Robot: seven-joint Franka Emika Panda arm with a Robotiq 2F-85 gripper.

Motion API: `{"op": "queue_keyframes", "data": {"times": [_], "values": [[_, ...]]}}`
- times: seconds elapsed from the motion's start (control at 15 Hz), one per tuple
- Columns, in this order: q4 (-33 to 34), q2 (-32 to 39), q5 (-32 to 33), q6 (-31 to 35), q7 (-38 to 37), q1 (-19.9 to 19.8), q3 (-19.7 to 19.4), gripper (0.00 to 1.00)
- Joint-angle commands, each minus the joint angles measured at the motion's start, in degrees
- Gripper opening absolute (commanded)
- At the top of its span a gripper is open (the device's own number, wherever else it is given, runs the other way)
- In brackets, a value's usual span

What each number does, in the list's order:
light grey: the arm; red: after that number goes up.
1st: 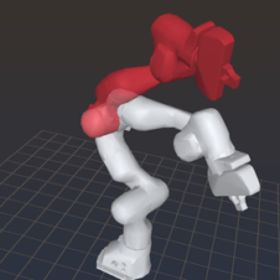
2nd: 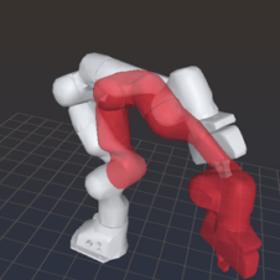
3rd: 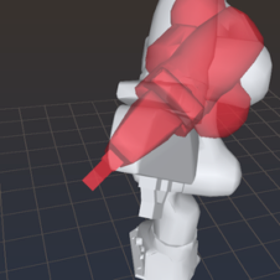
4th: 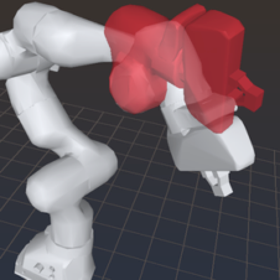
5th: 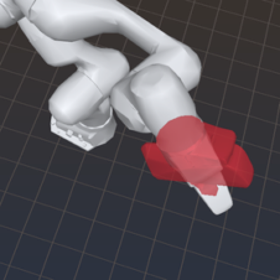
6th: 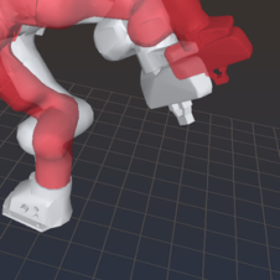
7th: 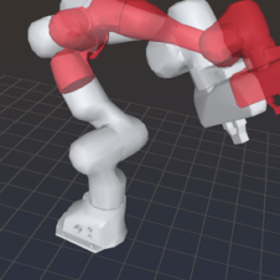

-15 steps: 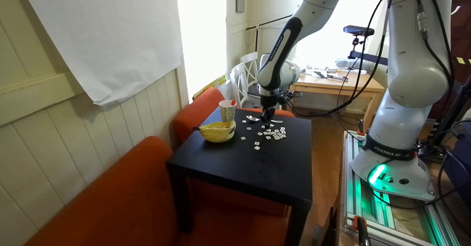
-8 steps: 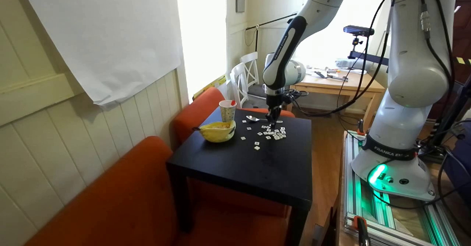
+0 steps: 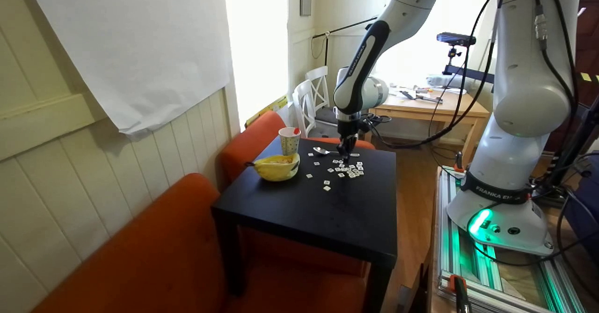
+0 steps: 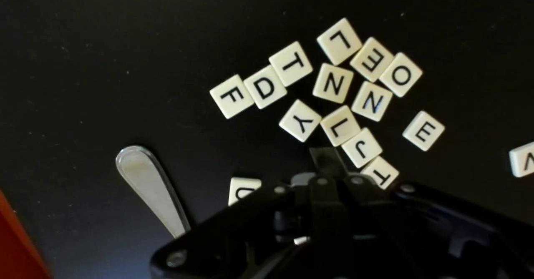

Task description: Shift a letter tile to the left

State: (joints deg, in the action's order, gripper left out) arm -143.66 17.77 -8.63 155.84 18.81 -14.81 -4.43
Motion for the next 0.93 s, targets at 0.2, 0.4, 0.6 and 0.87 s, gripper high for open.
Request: {"op": "queue_keyframes", "data": {"times": [0.2,0.4,0.6,0.87], "values": [[1.04,1.42,-0.37,1.01,0.50,-0.72,1.07,0.00],[1.65,2.05,0.37,0.71,0.06,-0.29,1.12,0.00],[2.17,2.85,0.84,0.49,-0.29,-0.13,1.00,0.00],[3.17,4.36,0.63,0.37,-0.18,-0.41,1.25,0.00]]}}
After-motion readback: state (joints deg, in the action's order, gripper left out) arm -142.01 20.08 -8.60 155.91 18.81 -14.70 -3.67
